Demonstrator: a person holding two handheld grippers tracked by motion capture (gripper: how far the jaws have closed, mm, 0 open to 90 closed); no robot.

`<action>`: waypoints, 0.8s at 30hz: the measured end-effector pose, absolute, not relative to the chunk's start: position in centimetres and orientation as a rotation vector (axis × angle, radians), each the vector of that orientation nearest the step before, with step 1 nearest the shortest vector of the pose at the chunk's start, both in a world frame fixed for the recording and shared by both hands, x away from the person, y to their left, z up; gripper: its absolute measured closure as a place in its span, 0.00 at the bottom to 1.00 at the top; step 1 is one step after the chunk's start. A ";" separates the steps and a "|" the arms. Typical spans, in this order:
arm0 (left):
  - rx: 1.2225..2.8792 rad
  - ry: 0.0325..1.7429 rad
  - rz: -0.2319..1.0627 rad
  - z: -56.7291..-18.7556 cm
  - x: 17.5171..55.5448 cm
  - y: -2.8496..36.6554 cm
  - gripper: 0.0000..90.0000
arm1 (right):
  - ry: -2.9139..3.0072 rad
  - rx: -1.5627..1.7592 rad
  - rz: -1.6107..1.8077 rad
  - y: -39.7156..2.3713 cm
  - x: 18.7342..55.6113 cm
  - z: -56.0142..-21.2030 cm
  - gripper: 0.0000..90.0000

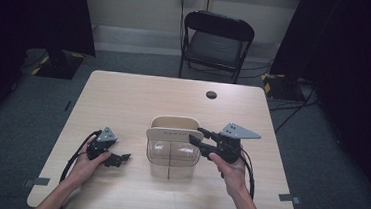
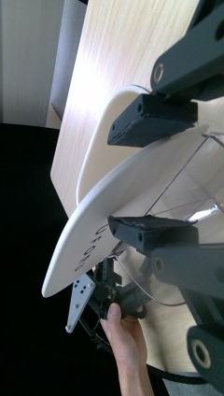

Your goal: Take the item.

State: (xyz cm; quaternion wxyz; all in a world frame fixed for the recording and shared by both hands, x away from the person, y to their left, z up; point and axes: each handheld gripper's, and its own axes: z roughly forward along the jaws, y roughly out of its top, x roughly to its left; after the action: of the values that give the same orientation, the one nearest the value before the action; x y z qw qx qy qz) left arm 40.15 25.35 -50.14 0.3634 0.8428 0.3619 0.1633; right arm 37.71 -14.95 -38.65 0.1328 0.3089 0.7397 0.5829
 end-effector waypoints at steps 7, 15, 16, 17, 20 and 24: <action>2.169 0.931 0.420 -50.1 40.1 25.4 0.13 | 2.145 0.897 1.691 -14.9 37.7 -38.7 0.60; 2.165 0.938 0.415 -50.2 40.1 25.3 0.13 | 2.145 0.895 1.691 -15.0 37.7 -38.6 0.60; 2.165 0.938 0.415 -50.2 40.1 25.3 0.13 | 2.146 0.896 1.690 -15.0 37.7 -38.6 0.60; 2.165 0.938 0.415 -50.2 40.1 25.3 0.13 | 2.146 0.896 1.690 -15.0 37.7 -38.6 0.60; 2.165 0.938 0.415 -50.2 40.1 25.3 0.13 | 2.145 0.896 1.691 -15.0 37.7 -38.6 0.60; 2.165 0.938 0.415 -50.2 40.1 25.3 0.13 | 2.145 0.896 1.691 -15.0 37.7 -38.7 0.60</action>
State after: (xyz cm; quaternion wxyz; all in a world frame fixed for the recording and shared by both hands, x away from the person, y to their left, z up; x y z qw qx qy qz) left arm 40.12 25.32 -50.16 0.3643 0.8416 0.3645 0.1614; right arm 37.71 -14.95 -38.65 0.1331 0.3091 0.7394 0.5831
